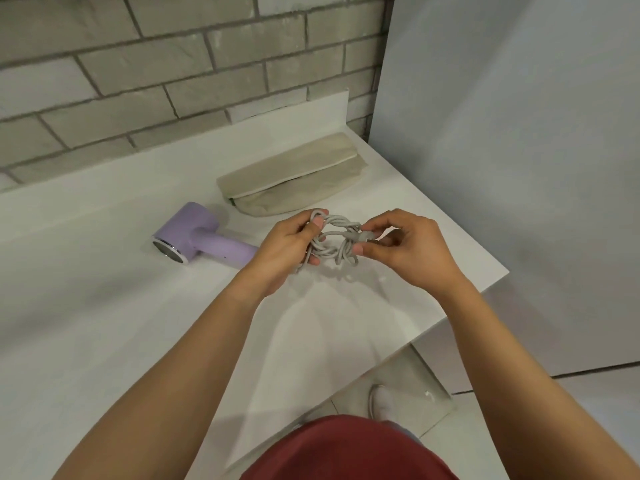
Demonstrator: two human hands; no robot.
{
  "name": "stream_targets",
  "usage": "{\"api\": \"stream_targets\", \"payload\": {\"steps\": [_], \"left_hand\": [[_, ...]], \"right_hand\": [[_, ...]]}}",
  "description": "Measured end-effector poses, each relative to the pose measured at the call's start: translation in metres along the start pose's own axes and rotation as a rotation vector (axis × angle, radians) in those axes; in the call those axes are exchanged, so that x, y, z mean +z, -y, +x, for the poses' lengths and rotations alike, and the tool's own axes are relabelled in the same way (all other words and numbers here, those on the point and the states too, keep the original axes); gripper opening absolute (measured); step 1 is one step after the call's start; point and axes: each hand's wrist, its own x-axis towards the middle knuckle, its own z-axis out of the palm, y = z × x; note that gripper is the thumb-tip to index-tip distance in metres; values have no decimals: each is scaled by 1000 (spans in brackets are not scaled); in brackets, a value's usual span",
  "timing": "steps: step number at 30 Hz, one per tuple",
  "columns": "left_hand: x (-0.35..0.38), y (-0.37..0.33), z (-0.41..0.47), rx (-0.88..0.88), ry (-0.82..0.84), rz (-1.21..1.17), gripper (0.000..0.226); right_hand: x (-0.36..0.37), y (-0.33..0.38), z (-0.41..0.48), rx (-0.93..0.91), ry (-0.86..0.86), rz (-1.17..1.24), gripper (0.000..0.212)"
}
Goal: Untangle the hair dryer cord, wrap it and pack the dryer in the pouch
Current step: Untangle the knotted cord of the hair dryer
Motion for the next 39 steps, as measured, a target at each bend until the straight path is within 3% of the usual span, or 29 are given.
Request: {"api": "stream_targets", "payload": {"steps": [7,12,18,26,34,39], "left_hand": [[5,-3,5,18,-19,72,29],[4,-7,8,47,-20,130,30],[4,-7,9,23,-13,105,29],[6,-8,8,59,-6,125,27],[1,-9,3,52,48,104,26],[-3,-5,-3,24,96,61,27]], "right_hand": [[14,-3,5,-132,-78,-236,30],[19,2,13,-75,-84,-205,26],[11,2,15,14,40,-125,16],[19,-1,14,62,19,-78,45],[18,-2,18,47,90,-141,55],[17,-2,16,7,196,-154,36]]}}
